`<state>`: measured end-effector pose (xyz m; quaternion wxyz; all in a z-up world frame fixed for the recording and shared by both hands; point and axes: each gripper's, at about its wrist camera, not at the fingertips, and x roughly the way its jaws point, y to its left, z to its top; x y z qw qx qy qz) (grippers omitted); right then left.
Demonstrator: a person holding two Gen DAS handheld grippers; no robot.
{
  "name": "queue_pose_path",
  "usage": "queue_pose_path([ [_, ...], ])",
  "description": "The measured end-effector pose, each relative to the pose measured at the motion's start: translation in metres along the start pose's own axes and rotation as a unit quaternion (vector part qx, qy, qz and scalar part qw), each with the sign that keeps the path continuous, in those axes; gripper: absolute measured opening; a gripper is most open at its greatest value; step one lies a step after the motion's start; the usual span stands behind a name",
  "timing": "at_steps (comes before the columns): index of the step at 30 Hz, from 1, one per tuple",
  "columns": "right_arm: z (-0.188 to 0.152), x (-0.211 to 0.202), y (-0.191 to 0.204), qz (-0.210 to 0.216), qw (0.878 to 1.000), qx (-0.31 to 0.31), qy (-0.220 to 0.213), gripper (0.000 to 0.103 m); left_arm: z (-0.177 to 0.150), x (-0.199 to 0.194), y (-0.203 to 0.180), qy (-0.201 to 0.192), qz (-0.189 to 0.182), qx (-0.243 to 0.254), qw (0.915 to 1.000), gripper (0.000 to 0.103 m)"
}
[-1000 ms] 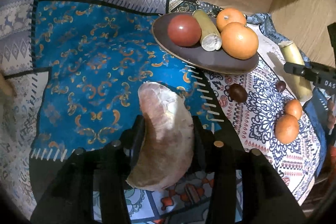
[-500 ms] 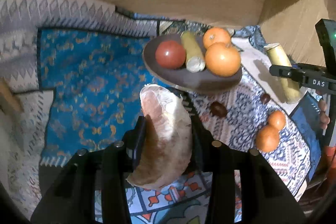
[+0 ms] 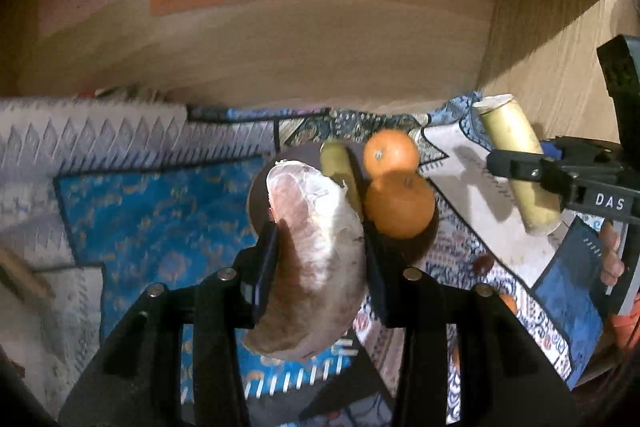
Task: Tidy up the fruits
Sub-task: 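Lower the banana onto the plate with the right tool while the left tool lowers the pomelo segment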
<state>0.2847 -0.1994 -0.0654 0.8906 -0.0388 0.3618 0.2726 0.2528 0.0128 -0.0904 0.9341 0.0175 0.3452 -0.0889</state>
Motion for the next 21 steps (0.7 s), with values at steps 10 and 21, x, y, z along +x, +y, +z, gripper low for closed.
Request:
queue_pose_path([
  [10,0.024,0.042,0.004,0.013,1.000,-0.002,0.022,0.034,0.025,0.034,-0.006,0.008,-0.016,0.005,0.9998,0.016],
  [21,0.037,0.082,0.001,0.012,0.998,-0.006,0.056,0.034,0.030,0.074,0.013,0.037,-0.020,-0.017,0.9990,0.013],
])
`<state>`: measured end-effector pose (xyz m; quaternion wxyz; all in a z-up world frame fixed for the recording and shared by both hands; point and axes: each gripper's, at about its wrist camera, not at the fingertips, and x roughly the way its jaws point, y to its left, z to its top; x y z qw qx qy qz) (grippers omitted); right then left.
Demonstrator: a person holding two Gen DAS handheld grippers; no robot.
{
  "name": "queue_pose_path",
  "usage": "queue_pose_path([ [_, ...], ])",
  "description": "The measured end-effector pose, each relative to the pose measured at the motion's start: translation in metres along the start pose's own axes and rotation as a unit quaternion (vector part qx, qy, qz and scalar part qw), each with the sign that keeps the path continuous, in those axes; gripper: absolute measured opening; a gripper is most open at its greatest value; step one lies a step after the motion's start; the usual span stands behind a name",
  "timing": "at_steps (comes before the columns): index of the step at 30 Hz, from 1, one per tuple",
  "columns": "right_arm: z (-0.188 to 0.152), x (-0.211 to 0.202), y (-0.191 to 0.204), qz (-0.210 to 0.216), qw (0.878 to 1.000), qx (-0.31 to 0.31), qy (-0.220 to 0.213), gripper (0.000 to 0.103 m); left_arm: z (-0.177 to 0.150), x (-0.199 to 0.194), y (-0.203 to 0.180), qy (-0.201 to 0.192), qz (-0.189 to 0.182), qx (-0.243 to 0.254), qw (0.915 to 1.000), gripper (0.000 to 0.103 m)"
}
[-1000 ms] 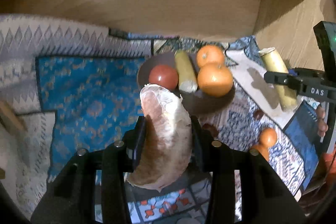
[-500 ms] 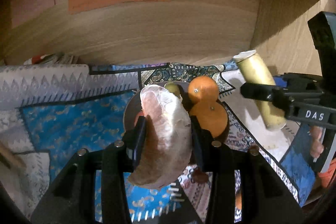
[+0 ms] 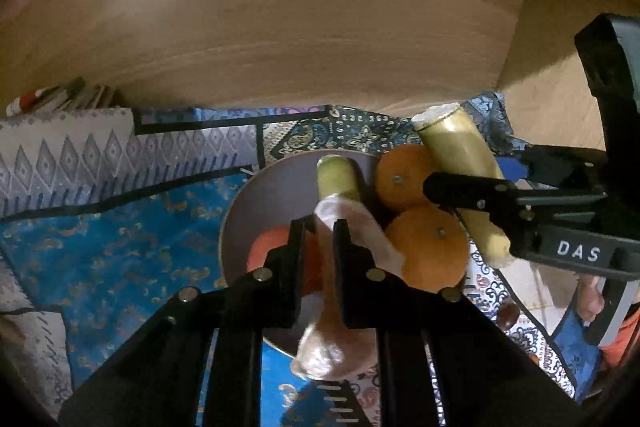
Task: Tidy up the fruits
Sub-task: 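Lower the banana onto the plate with the right tool while the left tool lowers the pomelo segment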
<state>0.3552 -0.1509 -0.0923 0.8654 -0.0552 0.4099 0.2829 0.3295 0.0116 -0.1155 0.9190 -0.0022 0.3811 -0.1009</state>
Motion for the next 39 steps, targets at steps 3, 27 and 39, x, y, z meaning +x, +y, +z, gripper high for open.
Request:
queue_pose_path([
  [3,0.007,0.008,0.003,0.001,1.000,-0.007,0.008,0.034,0.000,-0.005,0.004,-0.006,0.009,-0.001,0.9999,0.013],
  [27,-0.011,-0.042,0.012,-0.045,0.998,-0.031,-0.041,0.048,-0.026,-0.057,0.006,-0.038,0.044,0.007,0.9983,0.062],
  [39,-0.084,-0.093,0.029,-0.045,0.996,-0.014,-0.074,0.052,-0.067,-0.090,-0.007,-0.041,0.049,-0.009,0.9979,0.086],
])
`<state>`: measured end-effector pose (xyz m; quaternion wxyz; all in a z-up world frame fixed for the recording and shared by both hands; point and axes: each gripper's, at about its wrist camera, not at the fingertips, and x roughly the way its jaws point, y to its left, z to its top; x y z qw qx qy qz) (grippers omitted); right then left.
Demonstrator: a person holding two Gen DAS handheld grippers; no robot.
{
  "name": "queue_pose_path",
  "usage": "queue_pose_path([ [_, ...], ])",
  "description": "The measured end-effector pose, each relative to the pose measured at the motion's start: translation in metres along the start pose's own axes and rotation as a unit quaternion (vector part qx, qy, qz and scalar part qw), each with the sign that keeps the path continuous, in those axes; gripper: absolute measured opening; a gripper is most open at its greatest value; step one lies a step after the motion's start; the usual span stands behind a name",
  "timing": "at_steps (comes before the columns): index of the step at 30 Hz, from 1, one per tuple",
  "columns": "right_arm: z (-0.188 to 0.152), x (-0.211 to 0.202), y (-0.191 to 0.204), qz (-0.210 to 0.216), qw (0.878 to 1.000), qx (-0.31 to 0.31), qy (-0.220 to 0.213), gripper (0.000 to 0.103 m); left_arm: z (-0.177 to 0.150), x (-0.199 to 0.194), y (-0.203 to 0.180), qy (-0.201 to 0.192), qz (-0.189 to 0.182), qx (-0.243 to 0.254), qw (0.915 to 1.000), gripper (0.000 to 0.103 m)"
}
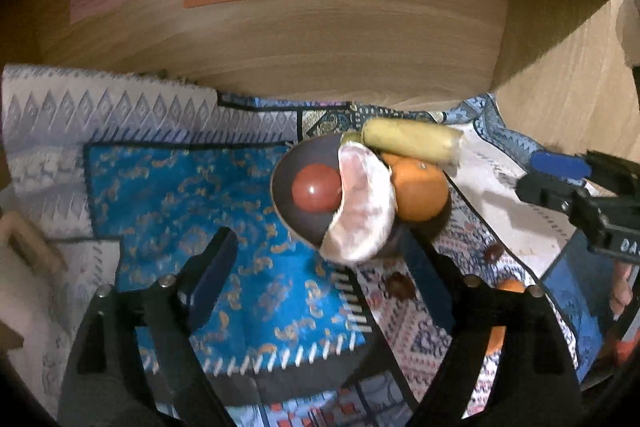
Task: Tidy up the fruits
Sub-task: 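Lower the banana onto the plate with the right tool while the left tool lowers the pomelo segment, then grasp a small mandarin with the right tool while the left tool grasps another mandarin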
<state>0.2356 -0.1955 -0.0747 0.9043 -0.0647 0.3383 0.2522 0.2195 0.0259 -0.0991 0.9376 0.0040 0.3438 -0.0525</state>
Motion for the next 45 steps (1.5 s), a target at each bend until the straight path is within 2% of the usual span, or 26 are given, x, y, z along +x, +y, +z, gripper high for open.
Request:
queue_pose_path([
  [6,-0.030,-0.012,0.005,-0.011,1.000,0.002,0.007,0.053,-0.024,-0.012,-0.009,0.009,-0.001,0.002,1.0000,0.089],
  [14,-0.069,-0.007,0.002,0.000,0.998,0.026,0.050,0.053,-0.051,-0.017,-0.017,0.029,-0.011,-0.008,0.9995,0.090],
  [22,-0.078,0.014,0.009,0.016,0.997,0.019,0.075,0.052,-0.065,-0.016,-0.028,0.040,-0.007,0.001,0.9992,0.090],
  [24,-0.078,0.019,0.009,0.015,0.997,0.017,0.079,0.049,-0.065,-0.015,-0.031,0.042,-0.011,0.004,0.9991,0.090],
  [26,-0.080,0.023,0.009,0.026,0.996,0.018,0.086,0.036,-0.065,-0.015,-0.035,0.043,-0.015,0.005,0.9990,0.090],
  [28,-0.081,0.024,0.009,0.035,0.996,0.021,0.085,0.032,-0.063,-0.014,-0.040,0.044,-0.023,0.007,0.9987,0.090],
  [38,-0.083,-0.007,-0.005,0.020,0.998,0.038,0.051,0.032,-0.062,0.000,-0.081,0.060,-0.066,0.033,0.9955,0.090],
  [44,-0.086,-0.023,-0.016,0.015,0.998,0.051,0.038,0.032,-0.068,0.015,-0.105,0.073,-0.070,0.054,0.9934,0.090],
  [45,-0.087,-0.025,-0.017,0.014,0.998,0.051,0.037,0.032,-0.068,0.017,-0.107,0.074,-0.071,0.054,0.9933,0.086],
])
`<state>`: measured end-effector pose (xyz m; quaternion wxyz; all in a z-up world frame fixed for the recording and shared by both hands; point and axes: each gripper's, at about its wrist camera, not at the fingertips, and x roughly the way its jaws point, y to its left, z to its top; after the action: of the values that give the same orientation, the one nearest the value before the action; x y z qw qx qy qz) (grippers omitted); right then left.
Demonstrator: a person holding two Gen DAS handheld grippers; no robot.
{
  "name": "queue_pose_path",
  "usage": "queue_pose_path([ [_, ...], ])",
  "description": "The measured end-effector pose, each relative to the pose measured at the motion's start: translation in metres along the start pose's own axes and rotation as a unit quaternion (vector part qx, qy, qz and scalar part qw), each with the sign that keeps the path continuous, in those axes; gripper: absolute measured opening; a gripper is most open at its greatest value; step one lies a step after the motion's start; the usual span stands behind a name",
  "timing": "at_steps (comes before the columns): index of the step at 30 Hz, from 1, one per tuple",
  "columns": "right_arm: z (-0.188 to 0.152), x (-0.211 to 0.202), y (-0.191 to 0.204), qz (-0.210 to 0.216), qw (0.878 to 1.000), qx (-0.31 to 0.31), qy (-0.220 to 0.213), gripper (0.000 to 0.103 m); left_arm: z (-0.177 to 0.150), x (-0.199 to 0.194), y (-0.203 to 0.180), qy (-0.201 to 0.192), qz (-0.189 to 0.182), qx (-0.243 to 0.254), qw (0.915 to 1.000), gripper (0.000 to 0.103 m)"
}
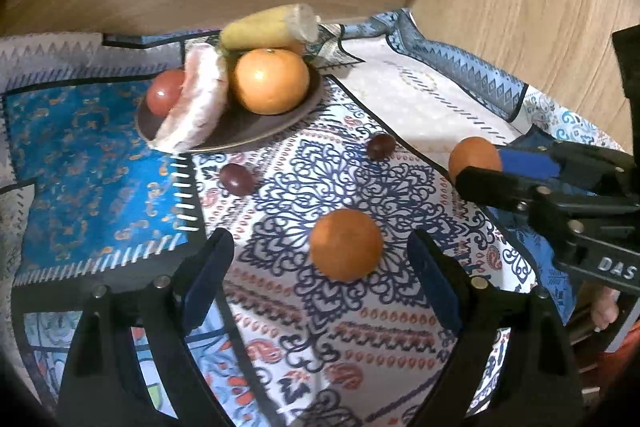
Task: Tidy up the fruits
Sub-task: 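Grasp a small mandarin with the right tool while the left tool grasps another mandarin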
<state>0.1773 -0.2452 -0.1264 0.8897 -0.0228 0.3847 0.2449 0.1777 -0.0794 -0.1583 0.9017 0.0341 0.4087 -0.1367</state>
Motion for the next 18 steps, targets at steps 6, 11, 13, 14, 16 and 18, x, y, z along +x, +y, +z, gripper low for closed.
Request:
queue_pose_path([
  [6,-0.003,-0.001,-0.004,0.001,1.000,0.004,-0.001,0.032,0.001,0.009,-0.007,0.017,-0.007,0.007,0.9998,0.054],
  [11,-0.002,-0.002,-0.005,0.007,1.000,0.009,-0.005,0.032,0.002,0.009,-0.008,0.018,-0.018,0.008,0.9996,0.037],
  [13,0.000,-0.001,-0.003,0.008,1.000,0.008,-0.006,0.032,0.003,0.006,-0.006,0.014,-0.022,0.004,0.9996,0.037],
  [14,0.001,0.000,-0.003,0.009,1.000,0.007,-0.007,0.032,0.003,0.004,-0.004,0.012,-0.022,0.002,0.9997,0.037],
  [16,0.005,0.003,0.000,0.012,1.000,0.005,-0.007,0.032,0.005,-0.001,0.002,0.006,-0.018,-0.001,0.9998,0.037],
  [18,0.009,0.006,0.003,0.014,1.000,0.001,-0.008,0.032,0.008,-0.006,0.011,0.000,-0.014,-0.009,0.9999,0.037],
])
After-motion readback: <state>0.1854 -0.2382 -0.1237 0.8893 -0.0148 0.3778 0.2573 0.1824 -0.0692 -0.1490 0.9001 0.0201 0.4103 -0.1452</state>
